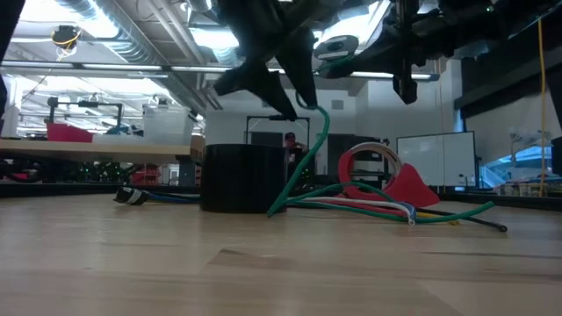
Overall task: Coil cords
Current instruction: Coil the green wire into the spool
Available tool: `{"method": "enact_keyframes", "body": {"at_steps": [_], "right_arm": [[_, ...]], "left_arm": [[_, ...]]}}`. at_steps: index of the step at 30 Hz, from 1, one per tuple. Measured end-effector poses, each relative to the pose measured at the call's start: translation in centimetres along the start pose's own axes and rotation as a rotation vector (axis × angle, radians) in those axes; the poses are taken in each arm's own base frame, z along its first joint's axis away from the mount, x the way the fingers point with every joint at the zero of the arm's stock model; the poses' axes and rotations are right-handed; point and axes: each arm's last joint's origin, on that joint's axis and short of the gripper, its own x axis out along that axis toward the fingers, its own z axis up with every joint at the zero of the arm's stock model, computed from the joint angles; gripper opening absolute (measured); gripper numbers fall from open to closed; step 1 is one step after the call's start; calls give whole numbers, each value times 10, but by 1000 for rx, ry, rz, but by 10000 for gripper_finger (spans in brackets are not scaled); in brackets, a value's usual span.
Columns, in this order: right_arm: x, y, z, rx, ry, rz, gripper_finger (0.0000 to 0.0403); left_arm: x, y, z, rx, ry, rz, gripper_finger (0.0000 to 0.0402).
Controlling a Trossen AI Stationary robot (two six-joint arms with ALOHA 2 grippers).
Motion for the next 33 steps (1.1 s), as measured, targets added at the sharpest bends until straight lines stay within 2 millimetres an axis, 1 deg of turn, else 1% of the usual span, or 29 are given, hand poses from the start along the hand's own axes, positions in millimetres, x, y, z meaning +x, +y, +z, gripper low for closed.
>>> {"method": "enact_keyframes", "body": {"at_steps": [2, 5, 9, 13, 15, 21, 25, 28, 33], "right_arm": [[0, 0, 0, 0, 0, 0, 3], [0, 0, 0, 0, 0, 0, 3], [0, 0, 0, 0, -1, 1, 3], [0, 0, 0, 0, 0, 0, 3], [0, -1, -1, 0, 8, -6, 3], [0, -2, -2, 2, 25, -18, 3], [0, -1, -3, 11, 44, 8, 3], [0, 0, -3, 32, 66, 35, 3], [0, 1, -5, 63, 103, 71, 3]], "left_arm": [[1, 1, -1, 4, 9, 10, 140], [0, 2, -2, 8, 19, 24, 122], [-1, 4, -3, 16, 29, 36, 79], [-1, 4, -2, 46, 17, 49, 25], [-2, 5, -2, 48, -5, 75, 8], [-11, 15, -2, 30, -43, 199, 4], [-24, 23, 0, 14, -79, 270, 3], [-32, 33, 8, 4, -93, 310, 3], [-39, 51, 27, -3, -112, 335, 2]]}}
